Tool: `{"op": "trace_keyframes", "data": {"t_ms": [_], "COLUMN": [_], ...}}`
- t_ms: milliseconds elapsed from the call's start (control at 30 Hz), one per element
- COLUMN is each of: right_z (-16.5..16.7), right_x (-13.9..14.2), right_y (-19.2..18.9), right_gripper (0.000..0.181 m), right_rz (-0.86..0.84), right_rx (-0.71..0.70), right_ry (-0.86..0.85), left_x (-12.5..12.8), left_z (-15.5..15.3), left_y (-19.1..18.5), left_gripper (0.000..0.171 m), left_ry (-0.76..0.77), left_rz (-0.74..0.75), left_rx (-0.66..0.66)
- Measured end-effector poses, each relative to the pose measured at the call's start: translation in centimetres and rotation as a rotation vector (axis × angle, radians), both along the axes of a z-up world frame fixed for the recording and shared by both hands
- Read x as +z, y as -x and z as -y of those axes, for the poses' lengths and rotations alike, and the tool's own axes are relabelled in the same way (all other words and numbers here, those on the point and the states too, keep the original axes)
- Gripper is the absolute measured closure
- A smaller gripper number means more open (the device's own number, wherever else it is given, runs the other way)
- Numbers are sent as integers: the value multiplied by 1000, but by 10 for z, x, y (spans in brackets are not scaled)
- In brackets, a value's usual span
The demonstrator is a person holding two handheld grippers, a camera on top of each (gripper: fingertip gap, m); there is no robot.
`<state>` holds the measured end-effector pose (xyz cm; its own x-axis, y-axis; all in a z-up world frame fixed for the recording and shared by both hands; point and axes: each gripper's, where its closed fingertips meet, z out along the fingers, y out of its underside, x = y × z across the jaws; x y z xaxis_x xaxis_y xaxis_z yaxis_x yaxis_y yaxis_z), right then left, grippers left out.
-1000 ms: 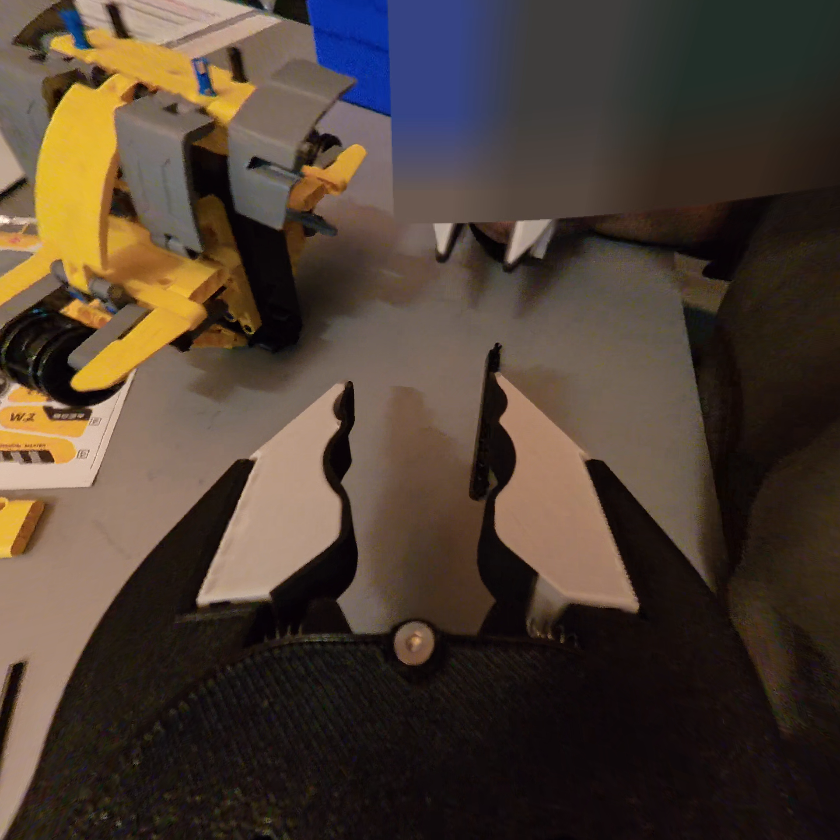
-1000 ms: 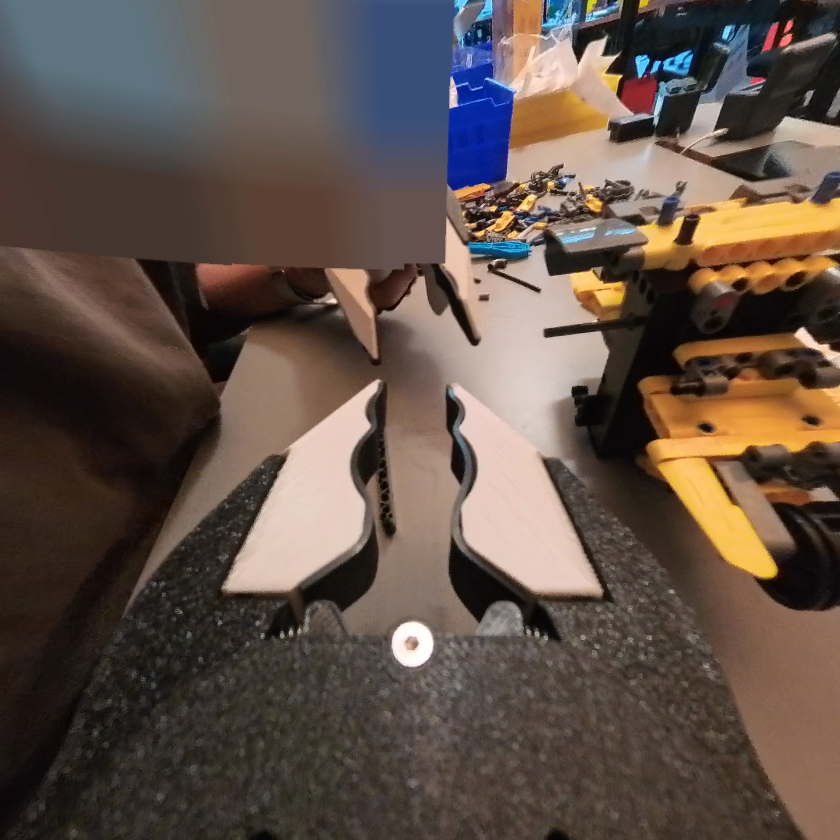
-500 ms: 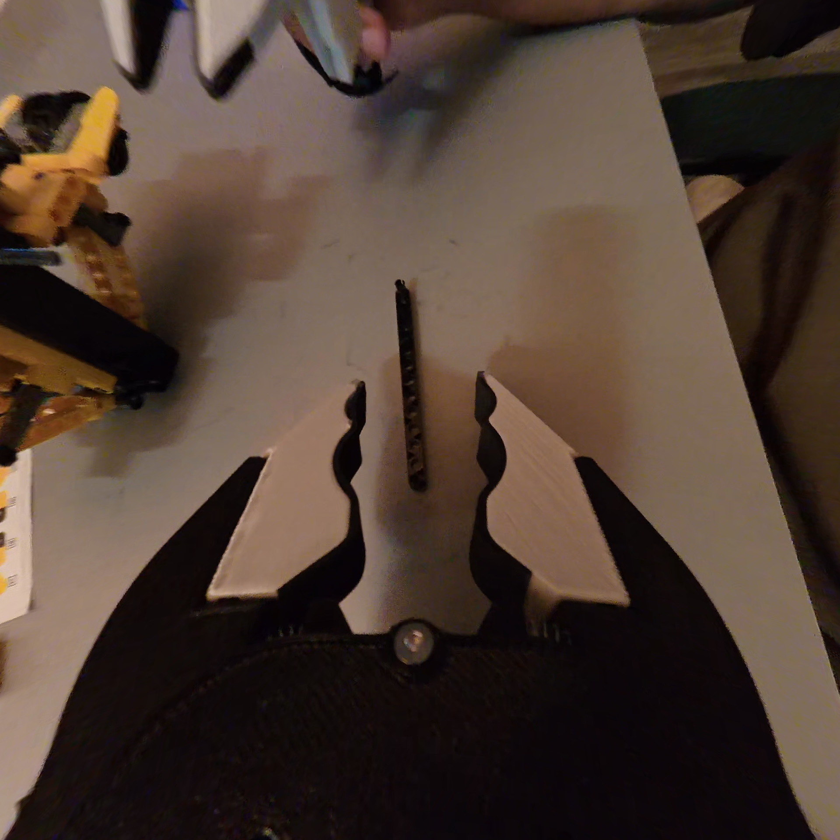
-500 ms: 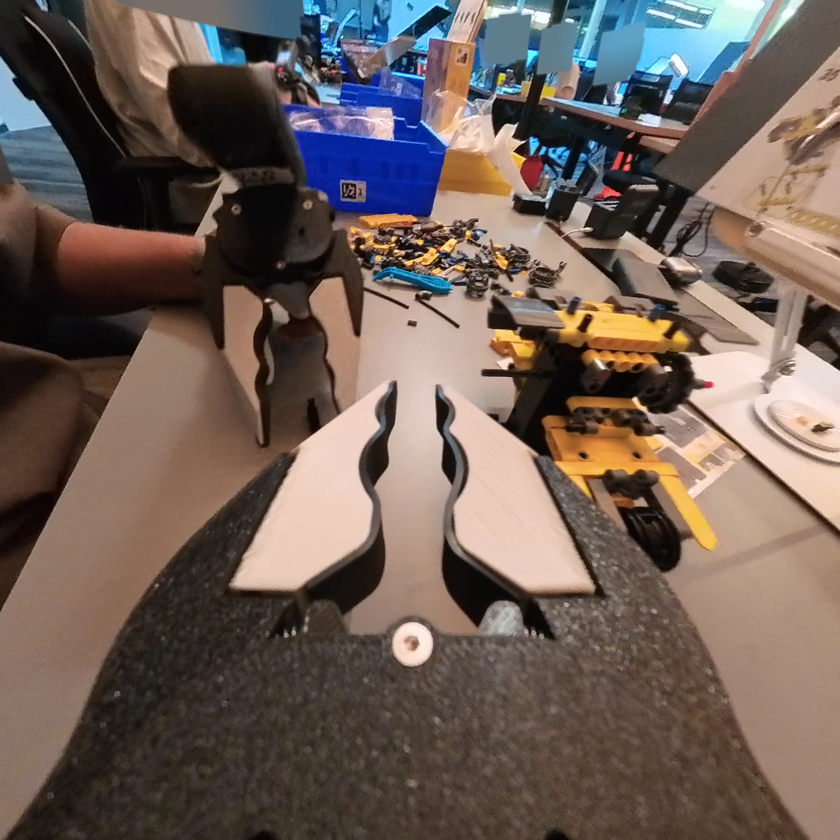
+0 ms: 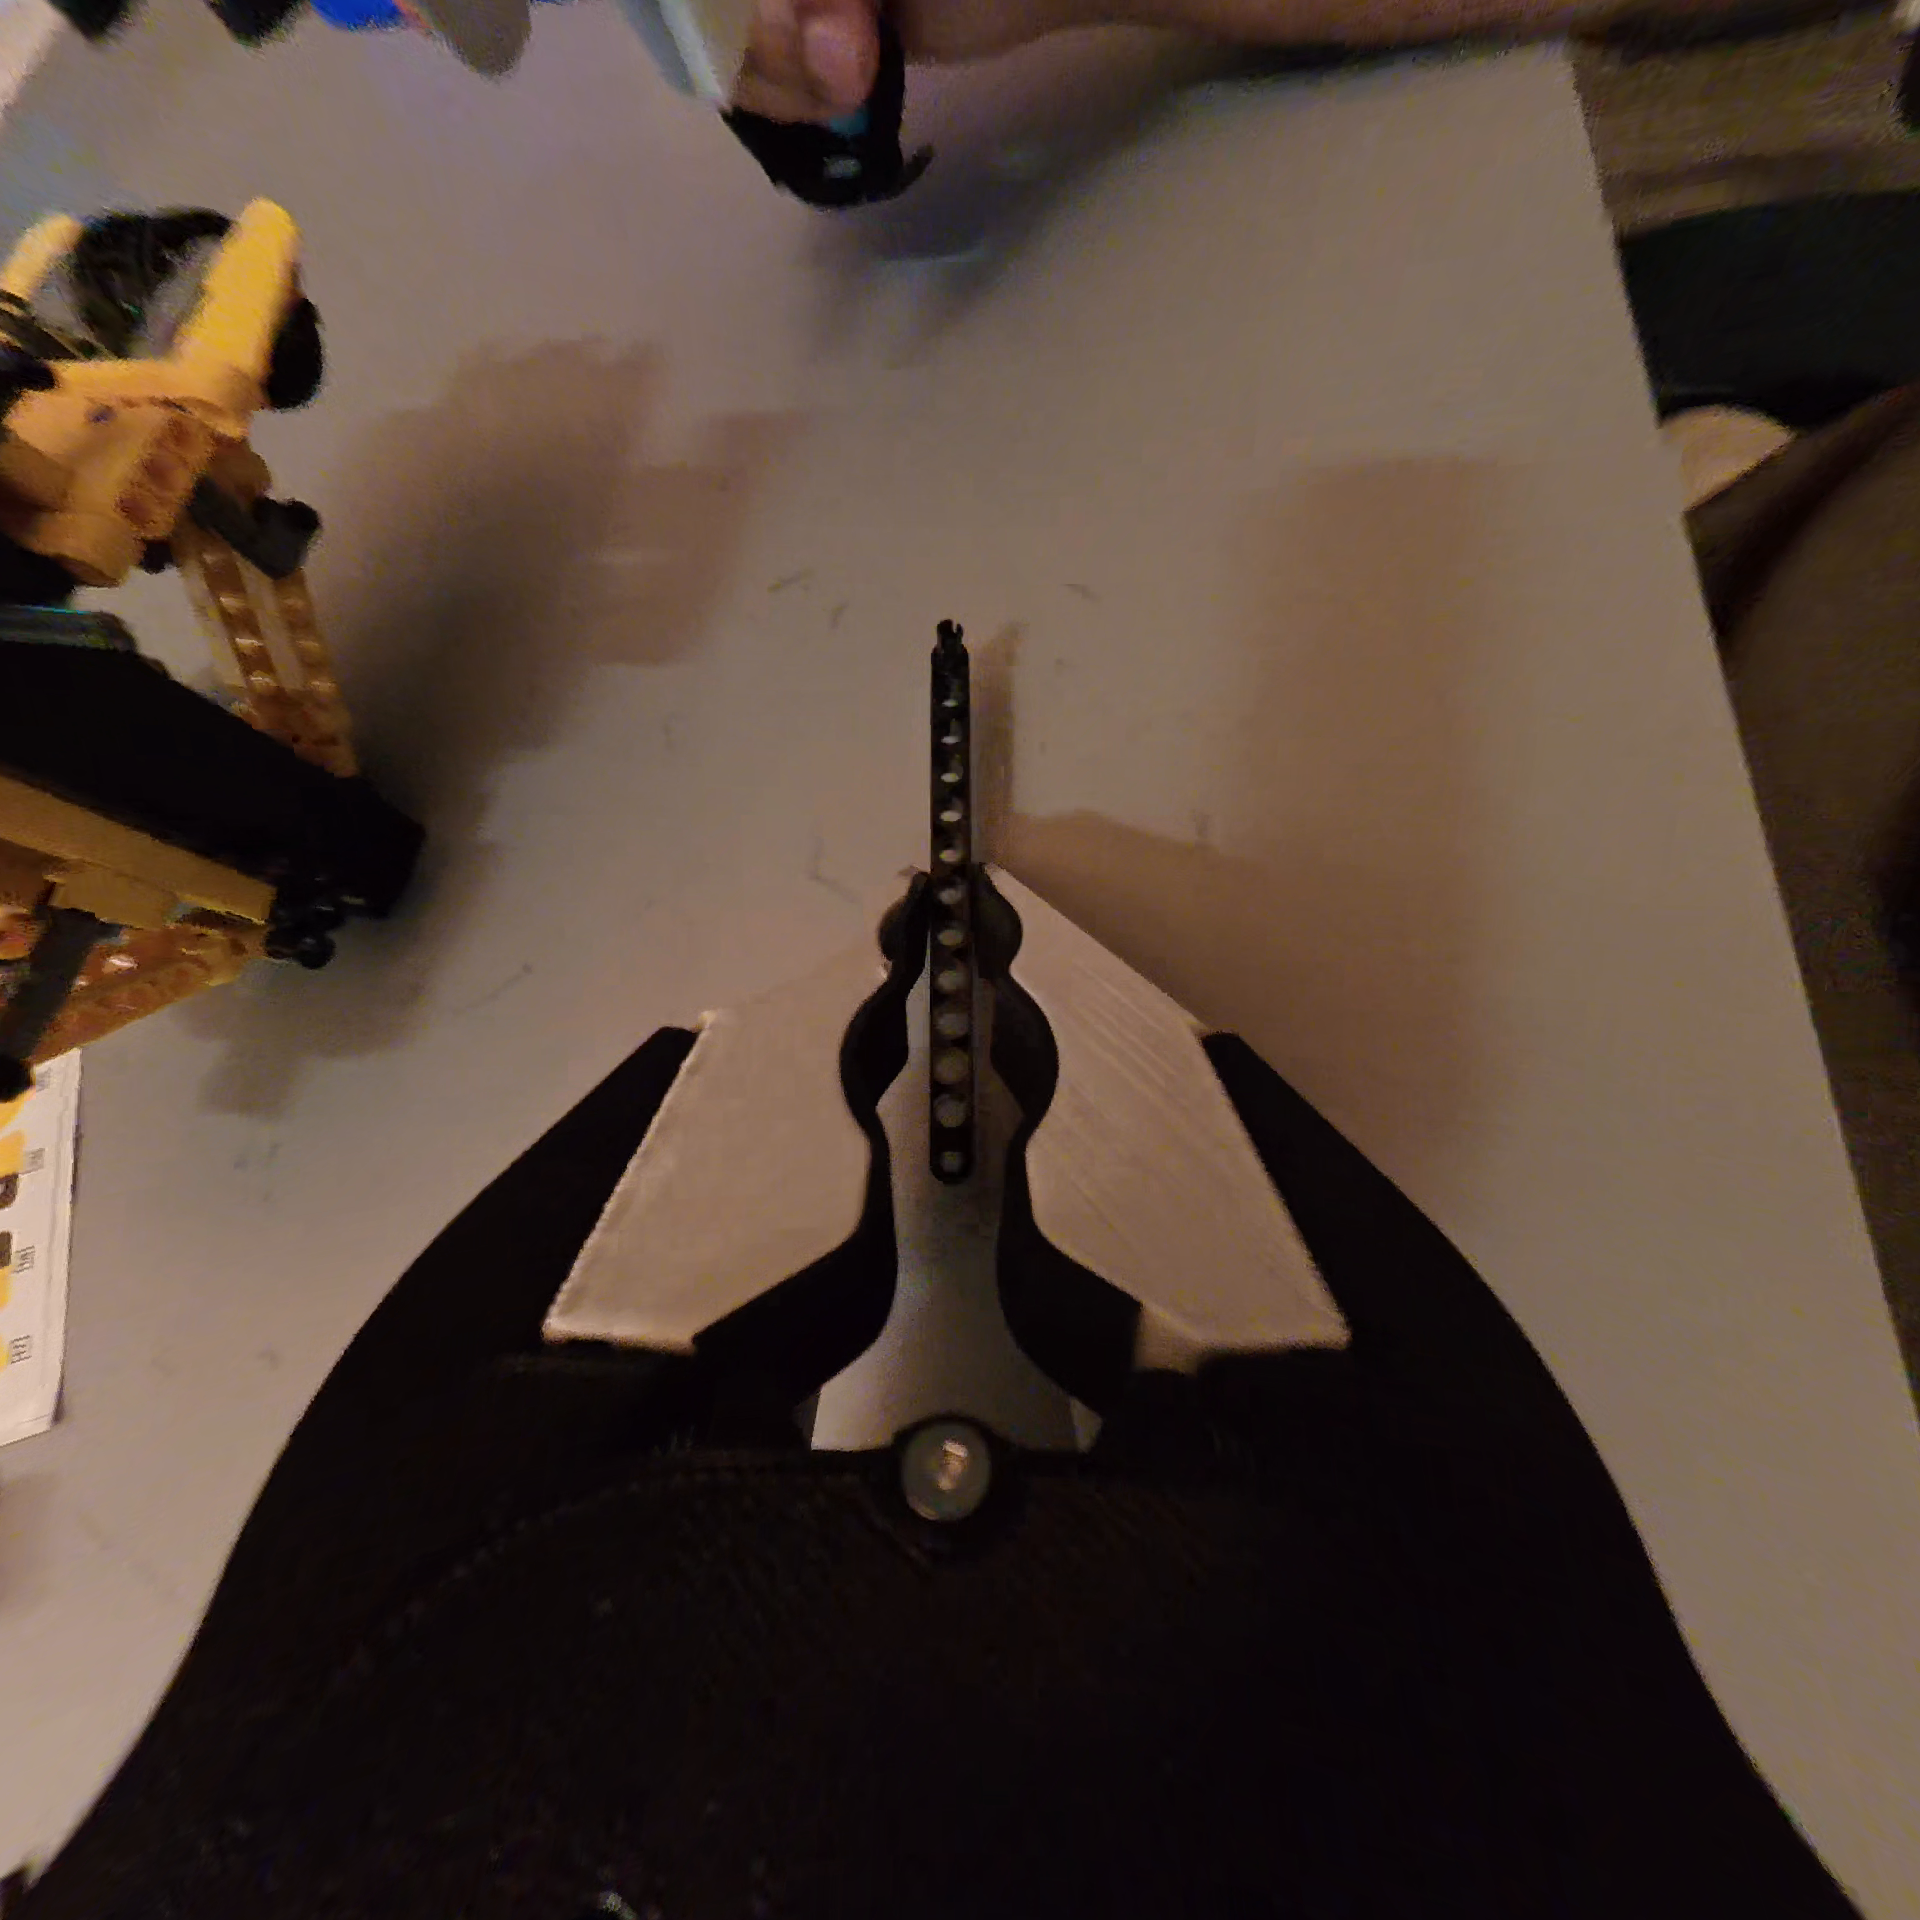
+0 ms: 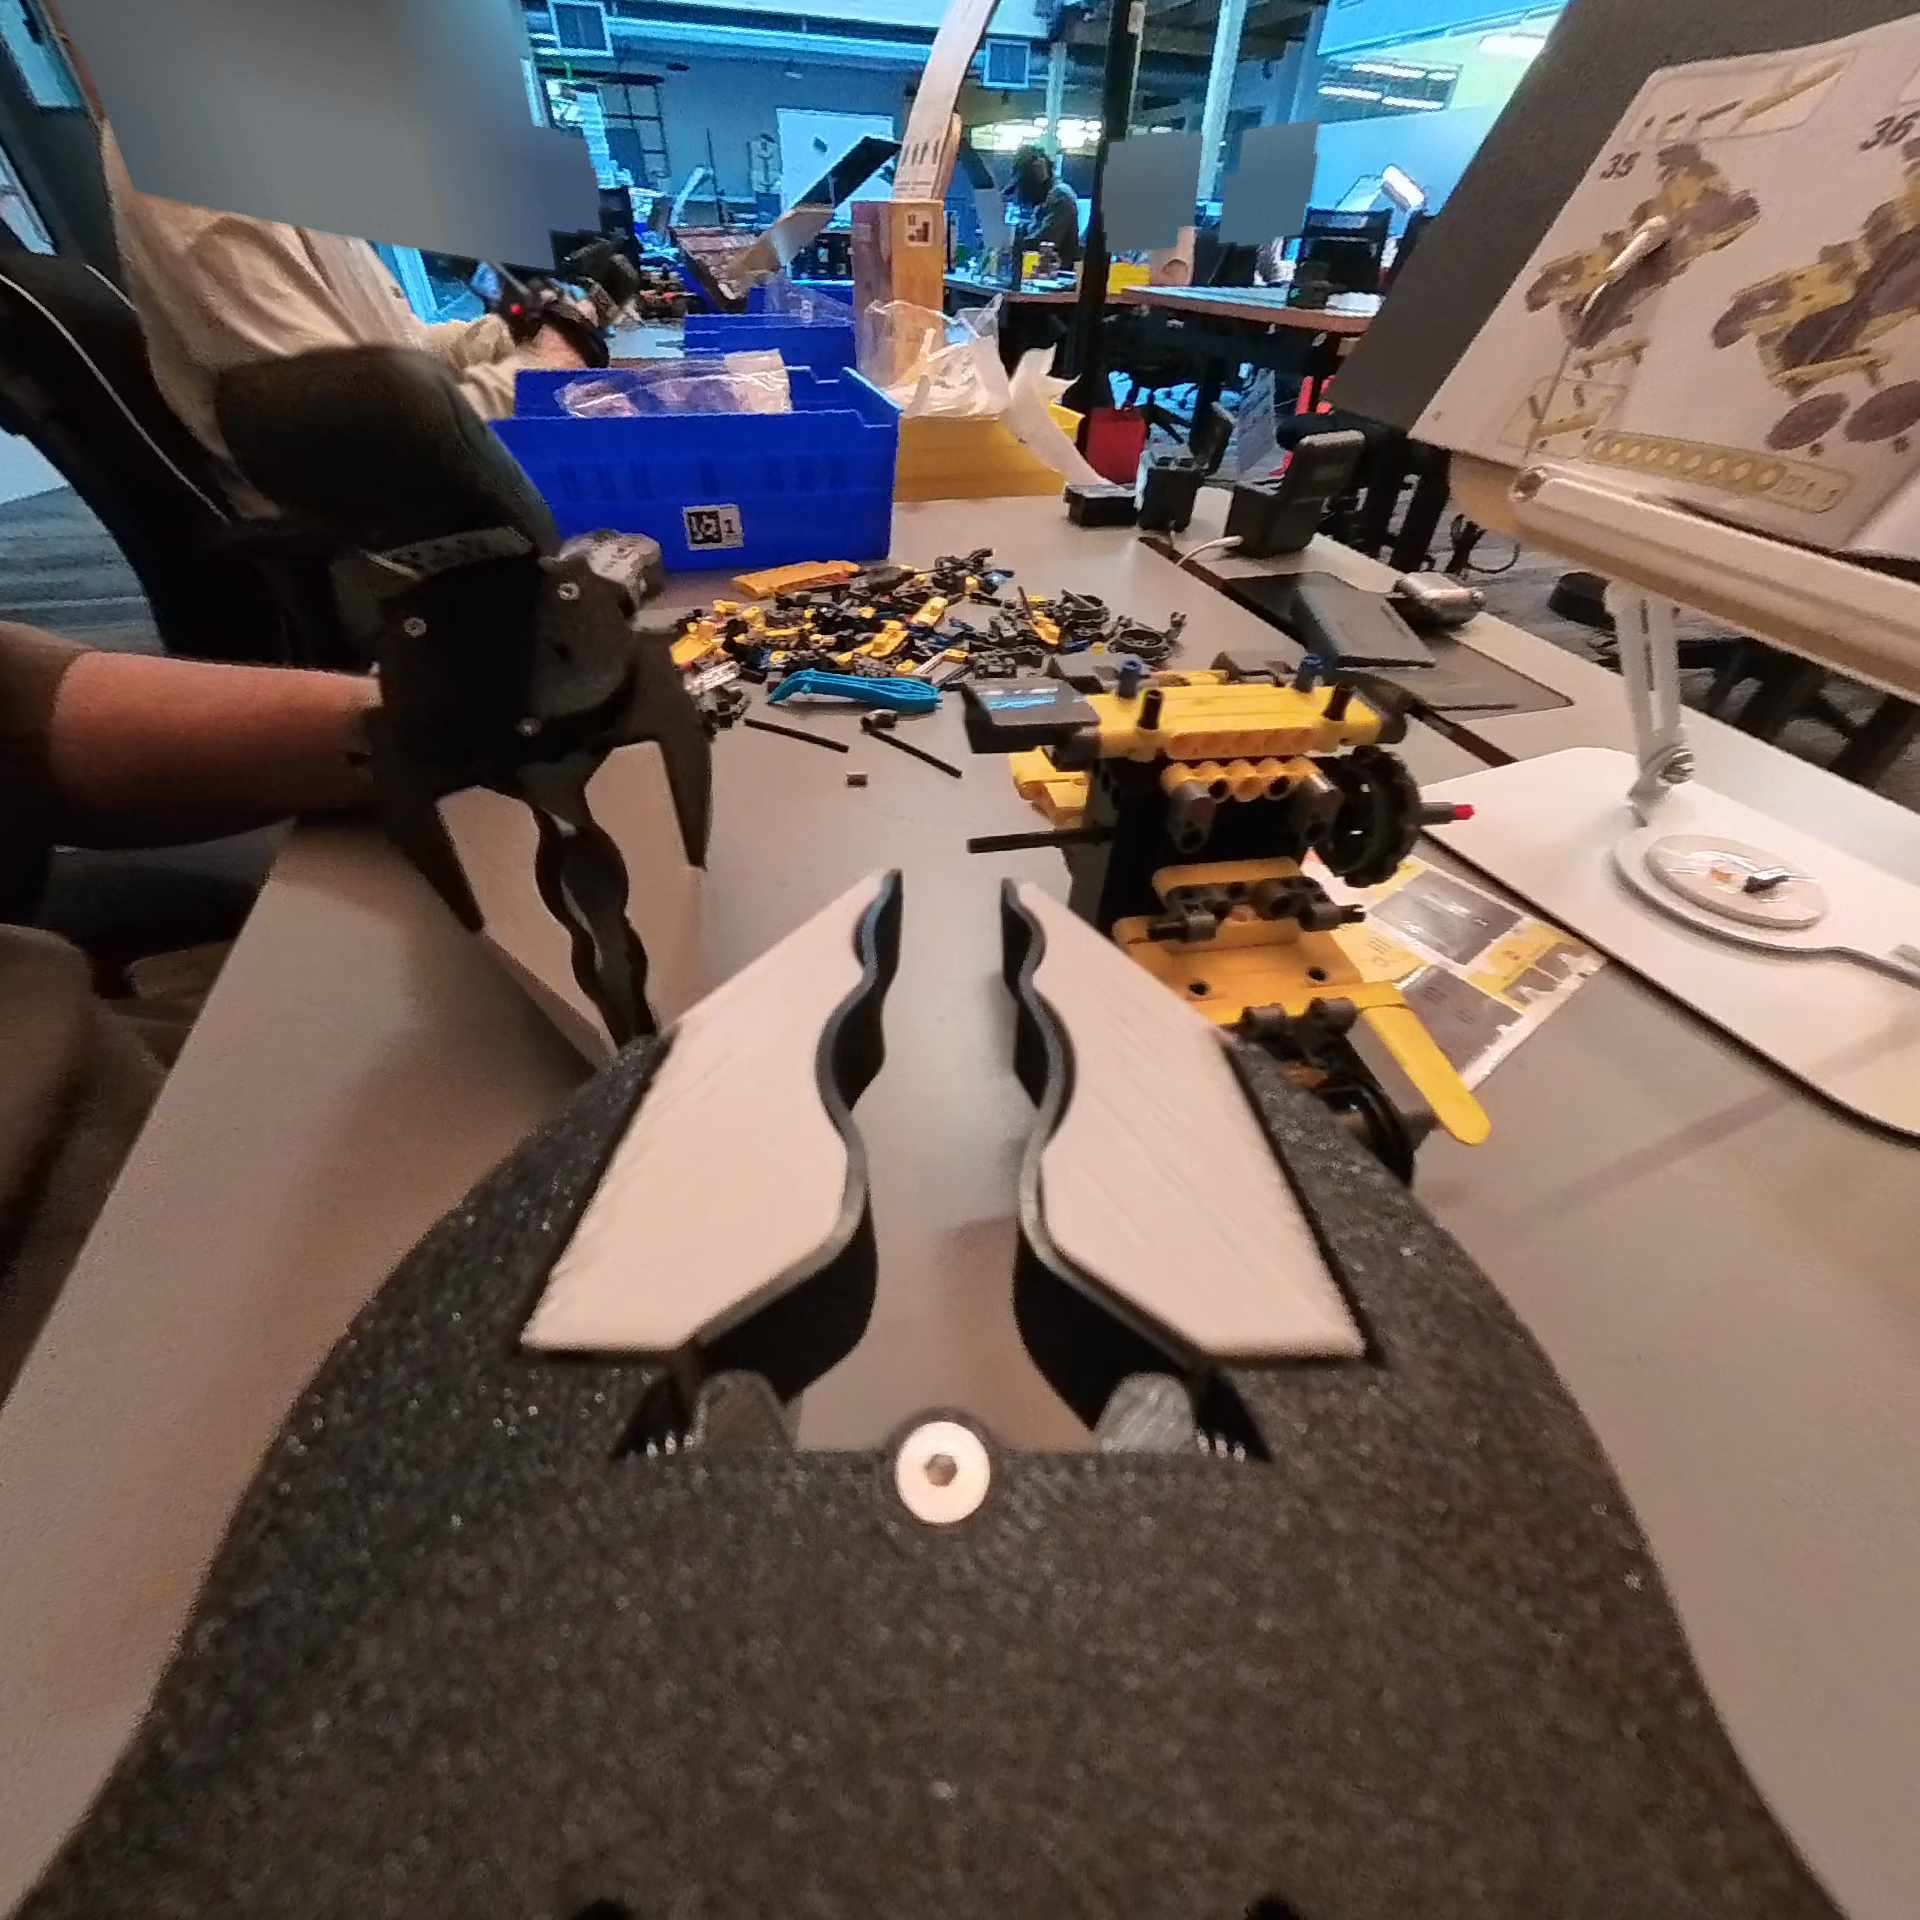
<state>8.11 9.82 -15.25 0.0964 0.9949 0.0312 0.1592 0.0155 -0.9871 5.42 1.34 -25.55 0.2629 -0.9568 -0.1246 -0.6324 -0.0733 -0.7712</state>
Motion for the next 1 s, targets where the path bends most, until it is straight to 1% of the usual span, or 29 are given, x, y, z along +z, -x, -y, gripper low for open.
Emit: {"op": "trace_keyframes", "data": {"t_ms": [133, 200, 267, 333, 467, 600, 733, 833, 900, 1000], "right_z": [5, 7, 9, 11, 15, 42, 56, 69, 76, 80], "right_x": [5, 4, -1, -9, -16, -2, 4, 5, 10, 14], "right_y": [-1, 0, 1, 3, 8, 18, 26, 33, 35, 38], "right_gripper": [162, 164, 165, 165, 165, 158, 159, 158, 158, 158], "right_rz": [-10, -15, -6, 19, 39, -55, -94, -121, -159, -186], "right_rx": [1, -4, 7, 22, 45, 197, 241, 287, 321, 337], "right_ry": [-79, -139, -152, -128, -89, 118, 141, 170, 203, 223], "left_x": [32, 41, 50, 62, 76, 96, 109, 115, 113, 108], "left_z": [-8, -12, -15, -18, -21, -14, -9, -9, -11, -11], "left_y": [2, 7, 13, 21, 32, 31, 25, 23, 21, 15], "left_gripper": [166, 167, 167, 167, 167, 167, 166, 167, 167, 167], "left_ry": [26, 89, 138, 170, 212, 307, 446, 644, 726, 825], "left_rz": [205, 298, 385, 481, 599, 756, 897, 1029, 1058, 1075], "left_rx": [42, 63, 76, 84, 84, 21, -35, -76, -87, -119]}}
